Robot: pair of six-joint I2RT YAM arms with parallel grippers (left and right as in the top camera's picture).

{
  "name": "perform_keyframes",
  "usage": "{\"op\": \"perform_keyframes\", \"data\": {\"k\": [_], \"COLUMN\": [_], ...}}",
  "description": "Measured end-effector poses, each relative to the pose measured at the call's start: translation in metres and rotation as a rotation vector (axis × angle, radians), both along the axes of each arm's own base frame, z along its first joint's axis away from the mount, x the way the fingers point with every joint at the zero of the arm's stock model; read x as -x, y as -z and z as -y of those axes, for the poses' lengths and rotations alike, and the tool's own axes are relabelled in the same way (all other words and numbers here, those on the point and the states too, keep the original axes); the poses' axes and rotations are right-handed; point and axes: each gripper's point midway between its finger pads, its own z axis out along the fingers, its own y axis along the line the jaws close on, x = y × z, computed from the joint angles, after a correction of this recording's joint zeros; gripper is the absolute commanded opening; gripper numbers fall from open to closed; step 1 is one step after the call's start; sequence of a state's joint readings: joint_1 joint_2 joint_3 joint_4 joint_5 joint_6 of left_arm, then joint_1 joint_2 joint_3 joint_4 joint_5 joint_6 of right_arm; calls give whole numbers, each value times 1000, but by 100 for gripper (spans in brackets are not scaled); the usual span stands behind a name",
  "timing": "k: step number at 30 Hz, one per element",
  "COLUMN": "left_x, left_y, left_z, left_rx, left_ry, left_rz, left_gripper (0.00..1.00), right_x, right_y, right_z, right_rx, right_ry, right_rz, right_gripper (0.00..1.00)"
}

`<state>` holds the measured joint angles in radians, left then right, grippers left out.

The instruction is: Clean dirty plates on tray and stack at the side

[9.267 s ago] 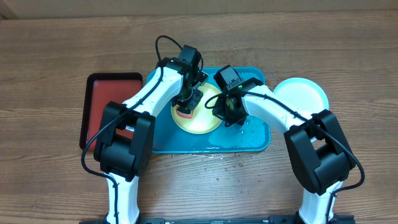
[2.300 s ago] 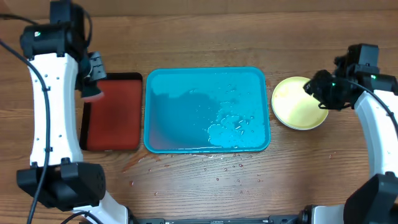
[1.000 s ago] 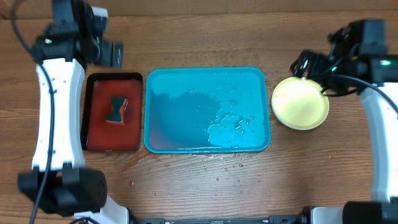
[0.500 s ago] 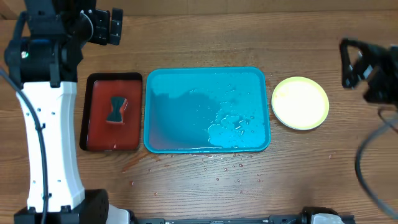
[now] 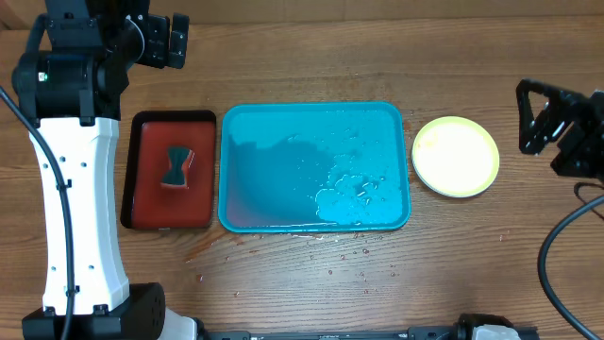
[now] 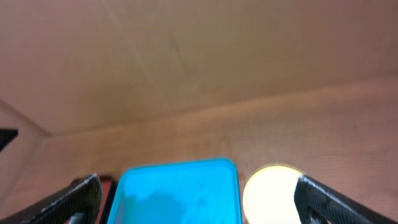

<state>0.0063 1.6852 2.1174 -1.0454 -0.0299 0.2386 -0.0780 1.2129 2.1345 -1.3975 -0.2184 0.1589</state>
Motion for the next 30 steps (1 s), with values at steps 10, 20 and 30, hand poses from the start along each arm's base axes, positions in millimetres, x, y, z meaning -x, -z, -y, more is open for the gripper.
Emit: {"op": "perform_keyframes", "data": {"k": [10, 20, 30], "left_x": [0, 0, 0], "left_y": [1, 1, 1], "left_z": [0, 0, 0], "left_rx": [0, 0, 0], "left_ry": [0, 0, 0], "left_rz": [-3, -4, -4], "left_gripper": [100, 100, 100], "right_x": [-15, -1, 7], "right_y": [42, 170, 266], "right_z": [4, -6, -20], "right_rx": [45, 62, 51], "right_ry": [8, -24, -71], "right_rz": [249, 461, 524], "right_gripper": [100, 100, 100]}}
